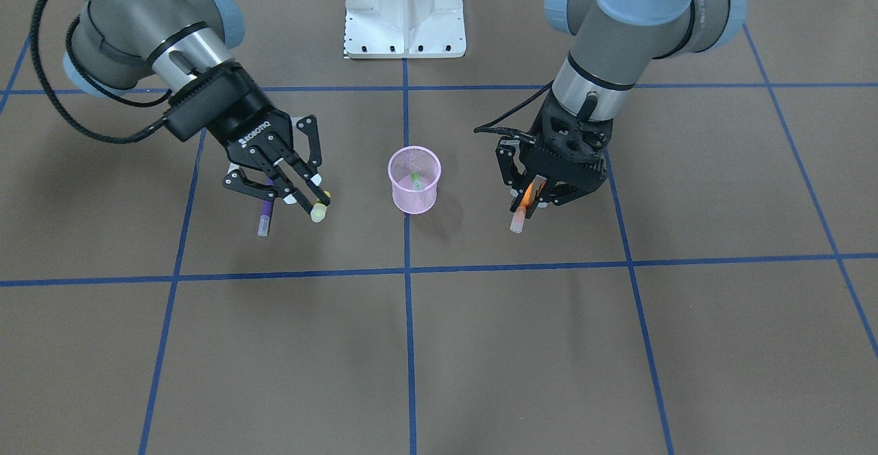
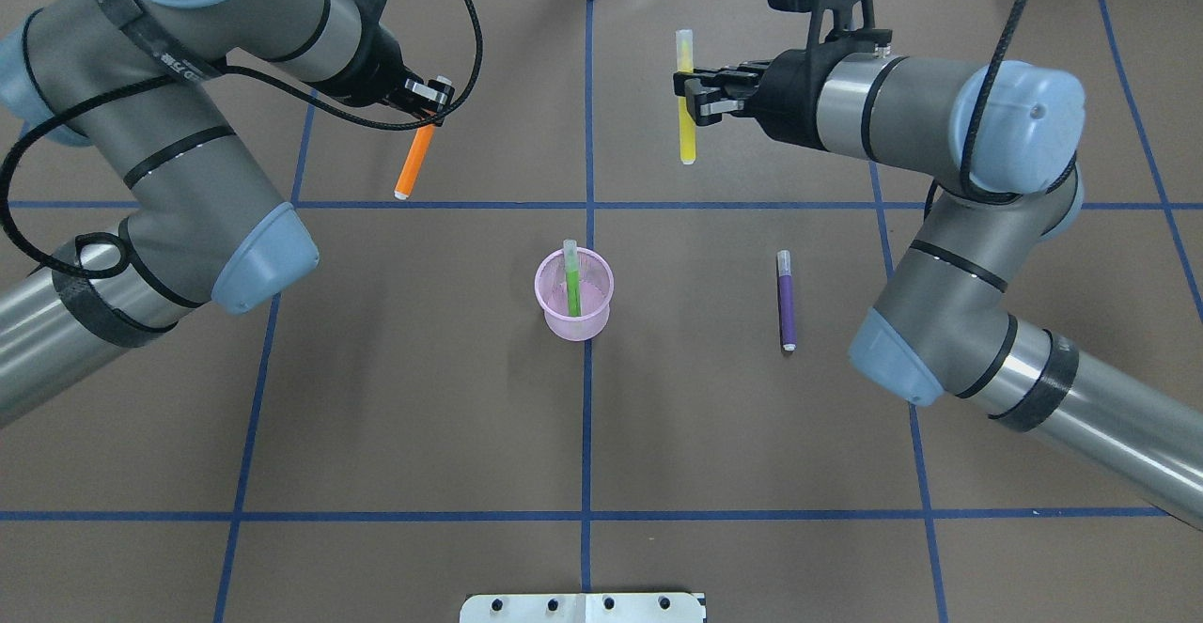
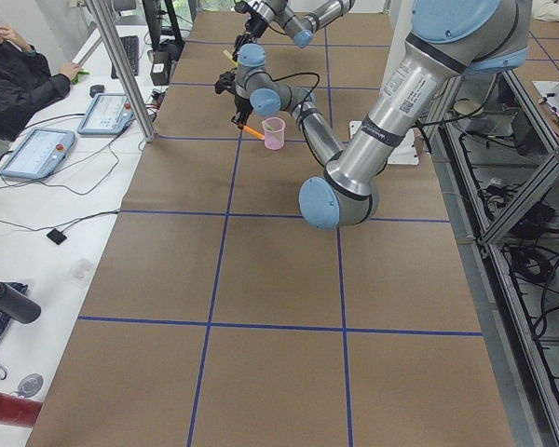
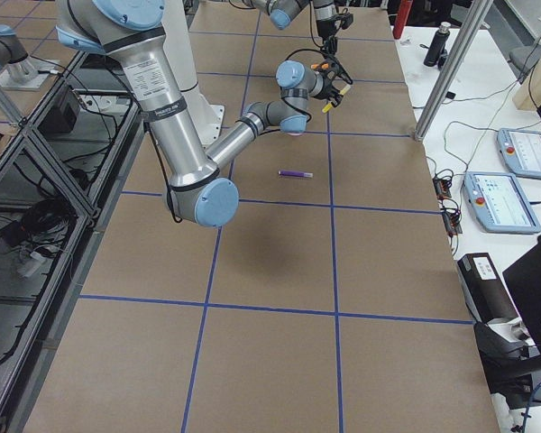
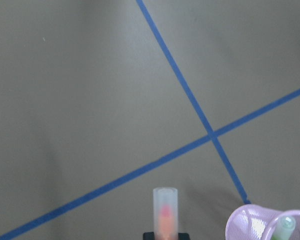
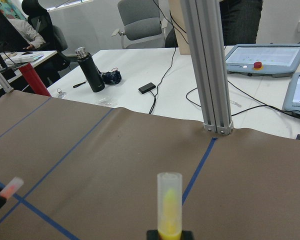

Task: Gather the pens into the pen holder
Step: 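Lower the yellow marker into the pink cup with the right gripper, then move the right gripper to the purple marker while the left carries the pencil, then drop the orange pencil into the cup while the right gripper grasps the purple marker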

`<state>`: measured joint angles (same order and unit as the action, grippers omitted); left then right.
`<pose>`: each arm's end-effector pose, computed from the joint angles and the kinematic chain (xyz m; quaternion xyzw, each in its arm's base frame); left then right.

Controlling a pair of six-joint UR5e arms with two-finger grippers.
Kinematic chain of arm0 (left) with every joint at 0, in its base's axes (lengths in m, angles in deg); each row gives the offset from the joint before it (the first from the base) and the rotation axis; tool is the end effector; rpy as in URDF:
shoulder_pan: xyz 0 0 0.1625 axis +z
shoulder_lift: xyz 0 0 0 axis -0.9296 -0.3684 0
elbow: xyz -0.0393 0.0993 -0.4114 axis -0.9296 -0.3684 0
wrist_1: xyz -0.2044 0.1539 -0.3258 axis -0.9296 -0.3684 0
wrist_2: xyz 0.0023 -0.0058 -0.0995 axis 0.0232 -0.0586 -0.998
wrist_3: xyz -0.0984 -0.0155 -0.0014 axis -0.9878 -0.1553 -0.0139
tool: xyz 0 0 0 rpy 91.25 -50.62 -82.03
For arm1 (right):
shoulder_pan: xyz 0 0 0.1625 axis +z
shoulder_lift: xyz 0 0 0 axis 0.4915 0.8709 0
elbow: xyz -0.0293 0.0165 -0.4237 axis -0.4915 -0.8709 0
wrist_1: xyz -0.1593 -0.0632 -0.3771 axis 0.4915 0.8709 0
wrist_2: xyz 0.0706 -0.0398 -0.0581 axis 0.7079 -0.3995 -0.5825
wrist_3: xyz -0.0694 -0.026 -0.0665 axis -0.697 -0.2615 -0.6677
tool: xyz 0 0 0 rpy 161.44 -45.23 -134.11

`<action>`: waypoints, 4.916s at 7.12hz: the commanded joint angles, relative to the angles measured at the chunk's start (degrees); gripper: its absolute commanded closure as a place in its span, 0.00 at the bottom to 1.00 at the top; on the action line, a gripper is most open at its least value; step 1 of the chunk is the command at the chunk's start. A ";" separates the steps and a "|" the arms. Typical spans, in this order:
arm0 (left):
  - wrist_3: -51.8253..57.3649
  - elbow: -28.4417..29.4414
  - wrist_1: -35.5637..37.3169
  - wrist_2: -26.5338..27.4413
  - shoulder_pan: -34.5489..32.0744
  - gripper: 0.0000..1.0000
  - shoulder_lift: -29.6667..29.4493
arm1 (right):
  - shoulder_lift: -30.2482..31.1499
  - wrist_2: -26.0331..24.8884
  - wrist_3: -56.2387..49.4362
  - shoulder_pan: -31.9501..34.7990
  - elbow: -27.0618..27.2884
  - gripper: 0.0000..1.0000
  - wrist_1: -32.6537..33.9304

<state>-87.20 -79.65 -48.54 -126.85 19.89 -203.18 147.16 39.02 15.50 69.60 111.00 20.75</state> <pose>0.3677 -0.5550 0.1775 0.2378 0.4473 0.1115 0.8550 -0.3885 -0.4926 0.2006 0.4269 -0.5437 -0.0280 0.7220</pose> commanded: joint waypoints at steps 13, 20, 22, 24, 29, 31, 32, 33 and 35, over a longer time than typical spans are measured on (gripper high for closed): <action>-2.69 -0.21 -12.71 3.13 -3.98 1.00 -0.06 | -5.02 -10.39 6.08 -14.79 0.19 0.01 18.00; -13.25 1.37 -33.28 38.18 14.63 1.00 1.70 | -0.72 18.50 17.22 -0.09 3.15 0.01 52.55; -13.08 4.61 -38.37 44.07 19.91 1.00 2.66 | -0.71 22.09 20.24 0.71 0.25 0.01 52.55; -12.73 5.15 -40.67 44.18 22.55 1.00 4.06 | -0.71 23.96 20.24 1.24 -1.52 0.01 52.46; -12.37 6.12 -41.29 43.65 27.22 1.00 3.54 | 0.17 23.96 19.98 1.59 -2.13 0.01 52.37; -12.37 7.35 -41.21 43.57 27.22 1.00 3.37 | -0.01 24.05 19.46 1.15 -4.32 0.01 51.93; -12.37 7.53 -41.21 43.57 27.22 1.00 3.37 | -0.09 24.05 19.28 1.15 -4.77 0.01 51.93; -12.46 7.53 -41.21 43.57 27.22 1.00 3.37 | -0.44 23.96 19.10 1.15 -5.64 0.01 51.76; -12.81 7.44 -41.21 43.39 27.22 0.35 3.19 | -0.53 23.96 19.10 0.37 -6.61 0.01 51.67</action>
<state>-99.88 -72.16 -89.75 -83.36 47.11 -199.87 146.70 63.04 34.67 70.46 105.08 72.47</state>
